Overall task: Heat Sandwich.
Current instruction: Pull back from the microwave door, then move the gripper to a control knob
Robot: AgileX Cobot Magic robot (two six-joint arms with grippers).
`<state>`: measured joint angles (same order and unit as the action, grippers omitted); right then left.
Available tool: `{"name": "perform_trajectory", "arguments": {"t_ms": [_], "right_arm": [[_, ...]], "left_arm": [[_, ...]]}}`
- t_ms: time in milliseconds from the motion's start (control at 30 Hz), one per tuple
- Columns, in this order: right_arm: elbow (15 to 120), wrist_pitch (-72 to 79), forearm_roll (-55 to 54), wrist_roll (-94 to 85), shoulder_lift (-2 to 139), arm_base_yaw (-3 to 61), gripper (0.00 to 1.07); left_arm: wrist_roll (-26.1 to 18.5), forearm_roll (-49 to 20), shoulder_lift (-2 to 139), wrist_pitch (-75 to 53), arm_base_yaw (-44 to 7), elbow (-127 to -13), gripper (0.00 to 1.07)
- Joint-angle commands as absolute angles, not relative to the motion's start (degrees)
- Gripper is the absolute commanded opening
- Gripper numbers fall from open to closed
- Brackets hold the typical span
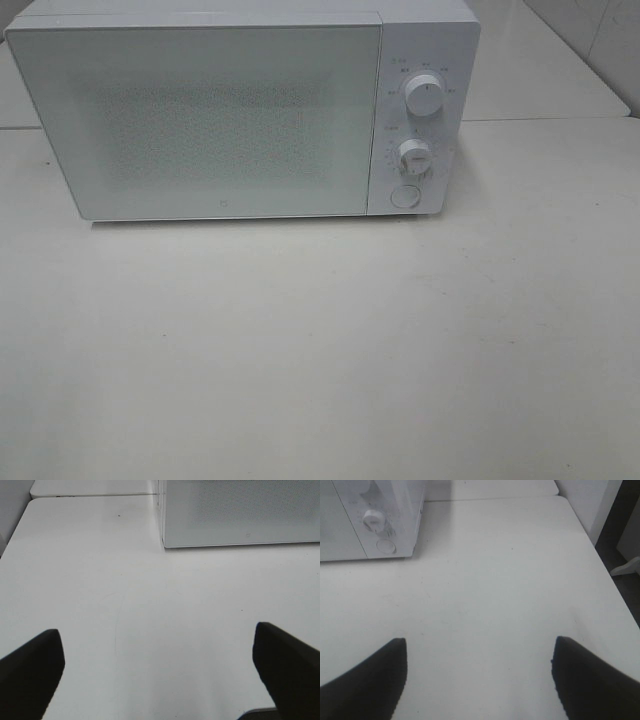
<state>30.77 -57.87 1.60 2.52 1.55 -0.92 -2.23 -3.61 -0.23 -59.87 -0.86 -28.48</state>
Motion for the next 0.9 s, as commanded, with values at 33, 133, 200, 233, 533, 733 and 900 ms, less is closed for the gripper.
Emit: {"name": "perform_trajectory", "arguments": {"t_ms": [33, 133, 200, 233, 533, 733, 900], "right_arm": [[31.63, -54.6, 2.12, 2.41, 3.67, -1.26, 0.76], [31.63, -50.88, 2.06, 2.41, 6.59, -1.26, 0.76], [31.63, -48.36, 2.06, 2.41, 8.59, -1.26, 0.76], [31.46, -46.81, 2.06, 2.41, 9.68, -1.26, 0.76], [31.4, -34.66, 2.06, 2.41, 20.11, -1.26, 0.76], [31.4, -28.59, 2.06, 2.41, 27.39, -1.26, 0.76], [31.4, -23.72, 2.06, 2.41, 33.12, -1.26, 0.76]], "left_arm": [[-1.89, -3.44, -1.72, -59.36, -0.69, -28.36, 0.97], [-1.89, -3.44, -1.72, -59.36, -0.69, -28.36, 0.97], [-1.89, -3.44, -1.72, -59.36, -0.69, -28.36, 0.97], [-1.89, -3.44, -1.72, -59.36, -0.69, -28.36, 0.97], [-1.89, -3.44, -1.72, -59.36, -0.69, -28.36, 0.97], [-1.89, -3.44, -1.72, -59.36, -0.69, -28.36, 0.97], [-1.89, -3.44, -1.72, -59.36, -0.69, -28.36, 0.97]]}}
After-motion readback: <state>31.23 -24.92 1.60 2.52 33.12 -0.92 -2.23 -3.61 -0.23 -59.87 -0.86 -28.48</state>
